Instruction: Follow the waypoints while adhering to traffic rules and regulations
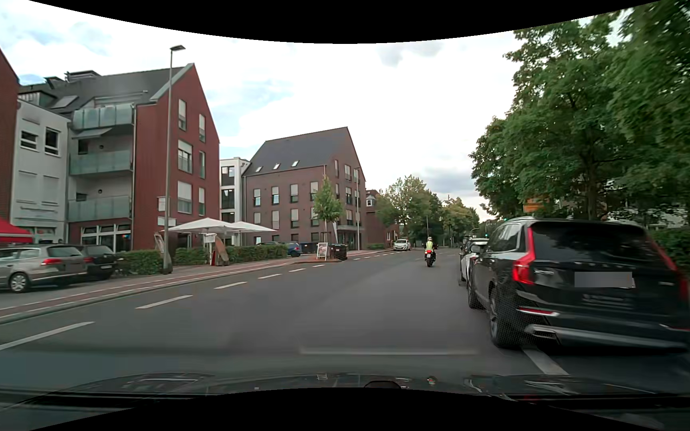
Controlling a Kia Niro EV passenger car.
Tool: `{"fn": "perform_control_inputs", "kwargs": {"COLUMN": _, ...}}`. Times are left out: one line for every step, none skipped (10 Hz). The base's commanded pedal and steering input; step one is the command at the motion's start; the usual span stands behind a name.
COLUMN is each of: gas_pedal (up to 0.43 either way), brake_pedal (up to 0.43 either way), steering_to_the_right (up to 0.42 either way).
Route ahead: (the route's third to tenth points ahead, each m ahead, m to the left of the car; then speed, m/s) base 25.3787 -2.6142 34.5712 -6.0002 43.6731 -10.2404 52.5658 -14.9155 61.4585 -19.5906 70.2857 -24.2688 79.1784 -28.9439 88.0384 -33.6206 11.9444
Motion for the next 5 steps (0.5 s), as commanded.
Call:
{"fn": "perform_control_inputs", "kwargs": {"gas_pedal": 0.138, "brake_pedal": 0.000, "steering_to_the_right": 0.069}}
{"fn": "perform_control_inputs", "kwargs": {"gas_pedal": 0.150, "brake_pedal": 0.000, "steering_to_the_right": 0.069}}
{"fn": "perform_control_inputs", "kwargs": {"gas_pedal": 0.150, "brake_pedal": 0.000, "steering_to_the_right": 0.069}}
{"fn": "perform_control_inputs", "kwargs": {"gas_pedal": 0.138, "brake_pedal": 0.000, "steering_to_the_right": 0.069}}
{"fn": "perform_control_inputs", "kwargs": {"gas_pedal": 0.138, "brake_pedal": 0.000, "steering_to_the_right": 0.069}}
